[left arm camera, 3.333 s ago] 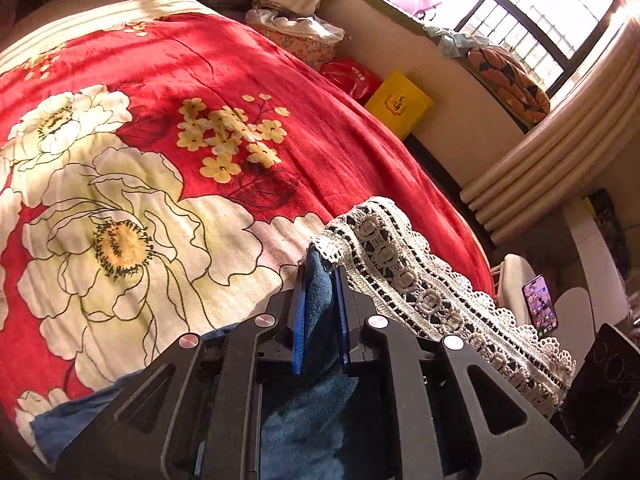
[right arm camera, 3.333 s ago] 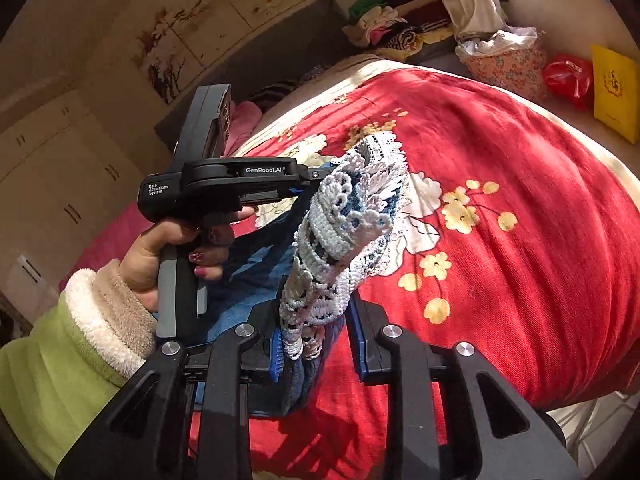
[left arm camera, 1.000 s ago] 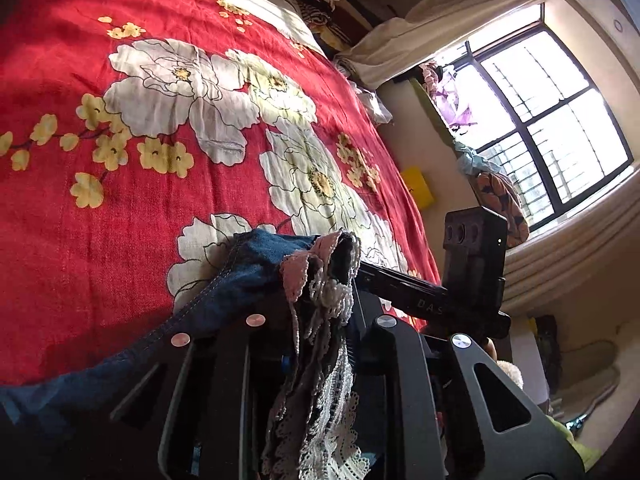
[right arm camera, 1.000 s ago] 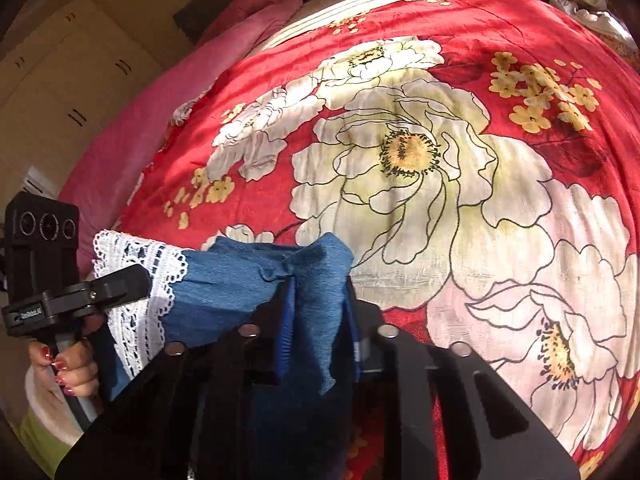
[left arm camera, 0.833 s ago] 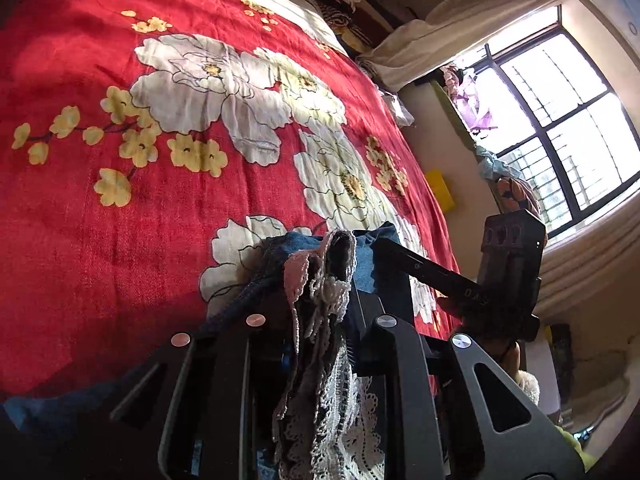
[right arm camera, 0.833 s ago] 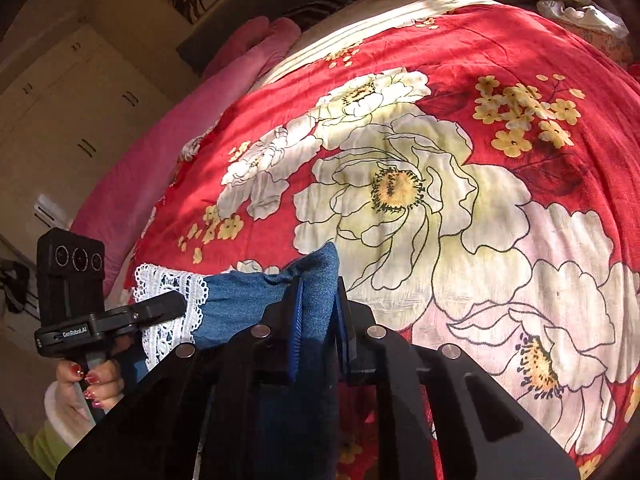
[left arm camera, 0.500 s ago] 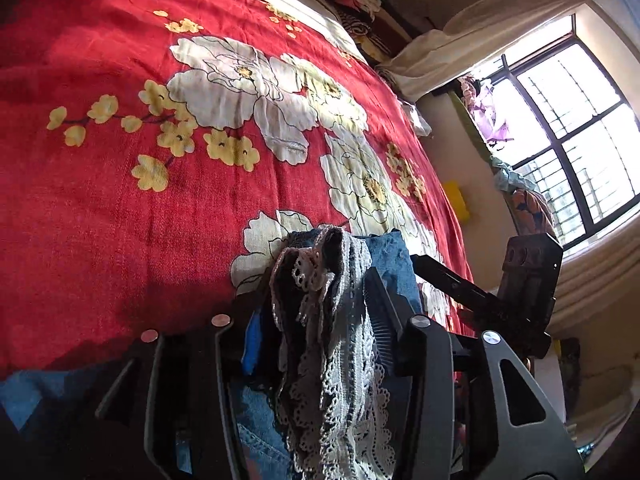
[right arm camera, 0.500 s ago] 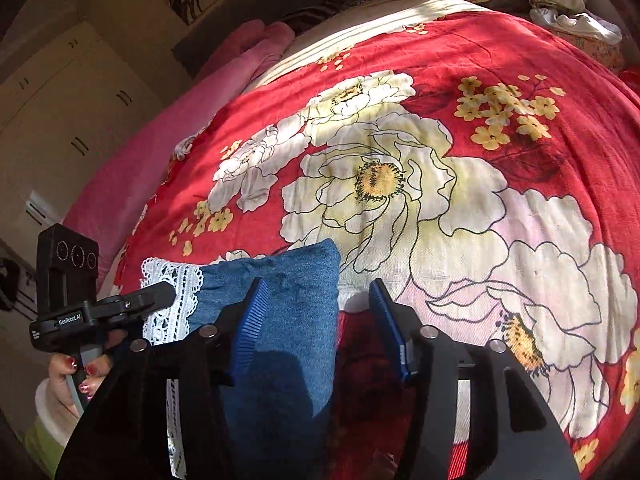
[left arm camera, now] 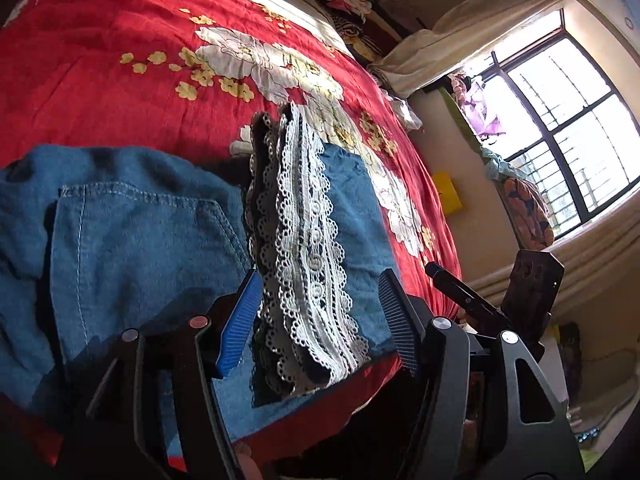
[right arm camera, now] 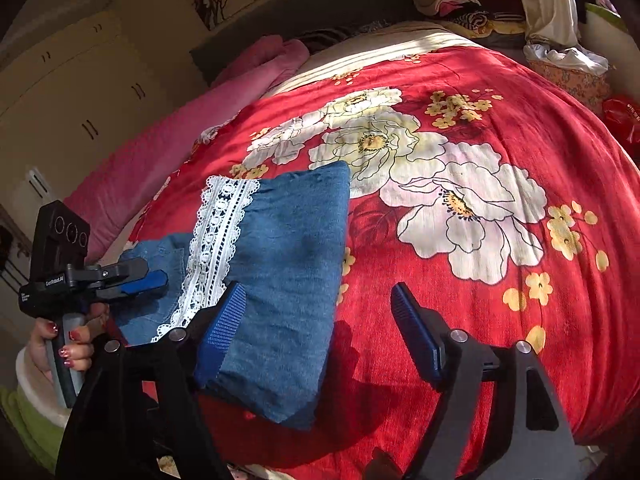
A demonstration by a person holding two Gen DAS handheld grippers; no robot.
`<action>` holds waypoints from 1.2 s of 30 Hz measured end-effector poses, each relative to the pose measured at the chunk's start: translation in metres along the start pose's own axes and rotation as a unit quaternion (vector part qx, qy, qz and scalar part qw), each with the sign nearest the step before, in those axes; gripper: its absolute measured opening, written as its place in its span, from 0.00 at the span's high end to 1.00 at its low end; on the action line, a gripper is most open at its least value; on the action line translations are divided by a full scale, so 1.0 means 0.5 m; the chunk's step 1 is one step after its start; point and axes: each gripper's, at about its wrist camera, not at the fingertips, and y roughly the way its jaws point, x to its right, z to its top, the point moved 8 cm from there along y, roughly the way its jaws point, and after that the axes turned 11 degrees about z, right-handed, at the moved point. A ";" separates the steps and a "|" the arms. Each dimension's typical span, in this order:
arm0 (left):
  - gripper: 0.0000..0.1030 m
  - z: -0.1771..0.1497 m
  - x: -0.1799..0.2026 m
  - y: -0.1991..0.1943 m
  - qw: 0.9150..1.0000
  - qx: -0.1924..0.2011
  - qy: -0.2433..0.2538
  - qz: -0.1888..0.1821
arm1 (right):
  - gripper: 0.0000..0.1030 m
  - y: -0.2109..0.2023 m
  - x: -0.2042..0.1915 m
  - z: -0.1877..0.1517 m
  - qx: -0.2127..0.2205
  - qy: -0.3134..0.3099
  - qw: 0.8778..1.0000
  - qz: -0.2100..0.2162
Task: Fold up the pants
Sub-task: 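Lift the hem end with both grippers and fold it over toward the waistband, then lay the folded hem flat and open both grippers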
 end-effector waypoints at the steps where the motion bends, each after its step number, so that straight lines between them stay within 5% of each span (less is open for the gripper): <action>1: 0.50 -0.015 0.003 0.001 1.000 -0.006 -0.001 0.002 | 0.27 -0.003 -0.004 -0.009 0.001 0.003 1.000 0.000; 16: 0.50 -0.109 -0.008 0.051 0.996 -0.063 -0.049 0.036 | 0.27 0.032 -0.037 -0.089 -0.044 0.001 0.999 0.013; 20: 0.82 -0.105 -0.023 0.068 0.995 -0.060 -0.069 0.041 | 0.28 0.050 -0.031 -0.099 -0.061 0.015 0.998 0.016; 23: 0.91 -0.110 -0.020 0.062 0.995 -0.059 -0.065 0.037 | 0.84 0.065 -0.035 -0.107 -0.078 0.012 0.996 0.030; 29: 0.91 -0.129 -0.009 0.029 0.996 -0.045 -0.029 0.071 | 0.84 0.047 -0.046 -0.114 -0.081 -0.011 0.996 0.029; 36: 0.87 -0.137 -0.017 0.048 0.994 -0.045 -0.013 0.094 | 0.66 0.046 -0.021 -0.137 -0.085 0.007 0.996 0.012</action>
